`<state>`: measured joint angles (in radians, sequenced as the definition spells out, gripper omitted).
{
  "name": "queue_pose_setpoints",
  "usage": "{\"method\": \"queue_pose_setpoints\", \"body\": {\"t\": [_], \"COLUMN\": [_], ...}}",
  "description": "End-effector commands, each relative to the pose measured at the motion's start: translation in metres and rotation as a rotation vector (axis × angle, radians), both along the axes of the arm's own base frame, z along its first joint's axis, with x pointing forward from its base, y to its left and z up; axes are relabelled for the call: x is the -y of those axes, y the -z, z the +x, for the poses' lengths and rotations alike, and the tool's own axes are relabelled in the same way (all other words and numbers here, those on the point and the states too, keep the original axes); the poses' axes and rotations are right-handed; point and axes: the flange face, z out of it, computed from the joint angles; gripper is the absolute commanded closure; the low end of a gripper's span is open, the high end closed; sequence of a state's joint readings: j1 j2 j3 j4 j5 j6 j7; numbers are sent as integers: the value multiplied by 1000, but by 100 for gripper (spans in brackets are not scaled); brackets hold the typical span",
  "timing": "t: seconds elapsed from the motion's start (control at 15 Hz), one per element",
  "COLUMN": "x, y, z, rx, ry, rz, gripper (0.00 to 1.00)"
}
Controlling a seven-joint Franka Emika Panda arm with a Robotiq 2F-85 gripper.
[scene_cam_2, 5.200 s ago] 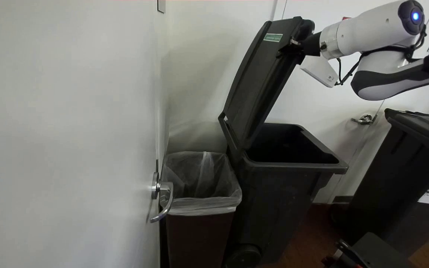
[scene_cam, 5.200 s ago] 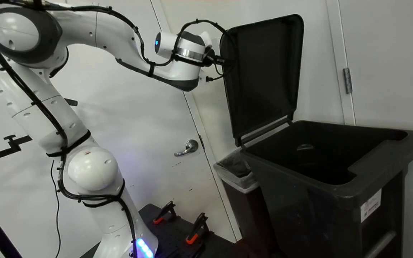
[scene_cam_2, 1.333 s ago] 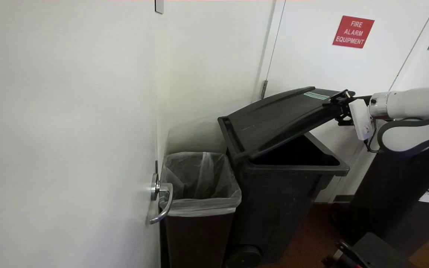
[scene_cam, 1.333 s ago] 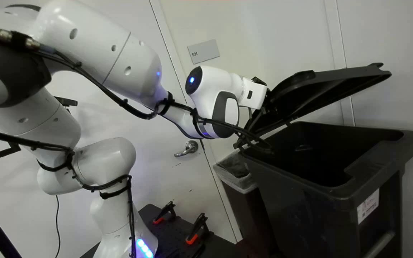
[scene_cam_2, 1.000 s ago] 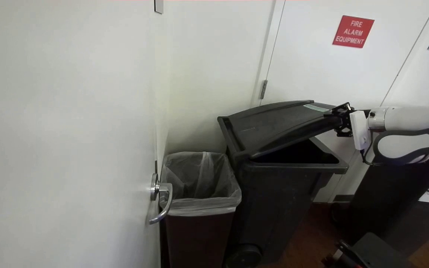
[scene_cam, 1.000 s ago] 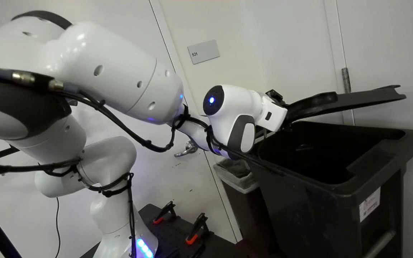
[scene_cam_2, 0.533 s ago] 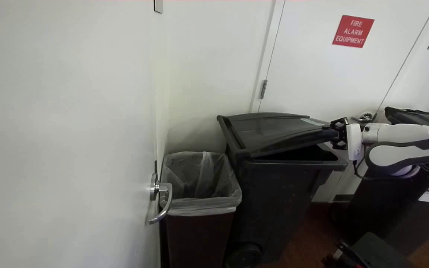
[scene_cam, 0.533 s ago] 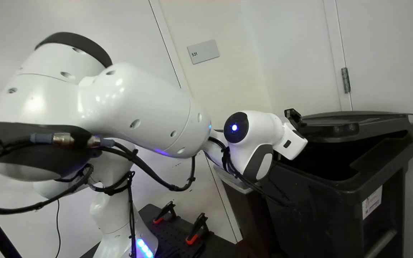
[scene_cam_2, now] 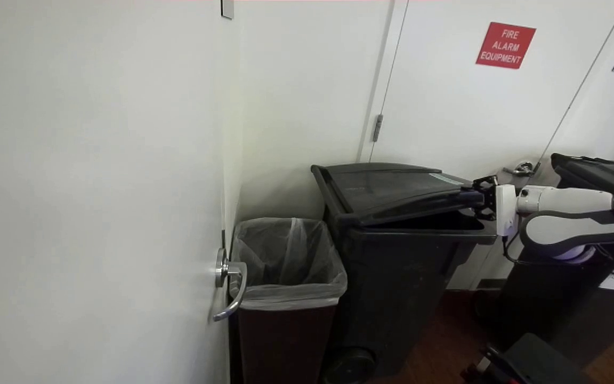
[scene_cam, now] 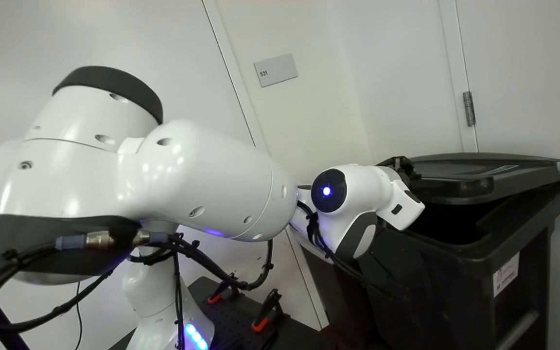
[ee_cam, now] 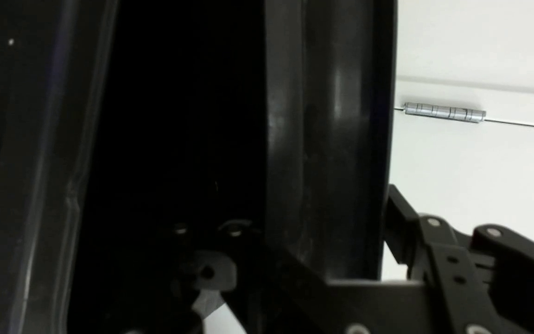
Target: Close the big trash bin
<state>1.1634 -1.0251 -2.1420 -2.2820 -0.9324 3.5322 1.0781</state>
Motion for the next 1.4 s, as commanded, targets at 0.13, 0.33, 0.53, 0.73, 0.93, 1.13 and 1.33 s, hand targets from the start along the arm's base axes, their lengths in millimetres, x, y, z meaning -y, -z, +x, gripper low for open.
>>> {"method": "queue_pose_setpoints", "body": {"t": [0.13,0.33,0.53,0.73,0.93,1.13,1.33], "x": [-1,6,10,12,13,12,12], "y": [2,23,42,59,75,84,86], "z": [-2,-6,-7,-8,-9,-13,-23], "rx": [5,-18,-25,-37,-56,-52,-41], "ry": [-2,39,53,66,64,52,53], "rz": [1,60,84,110,130,133,131], "gripper": [76,76,76,76,76,26,26]}}
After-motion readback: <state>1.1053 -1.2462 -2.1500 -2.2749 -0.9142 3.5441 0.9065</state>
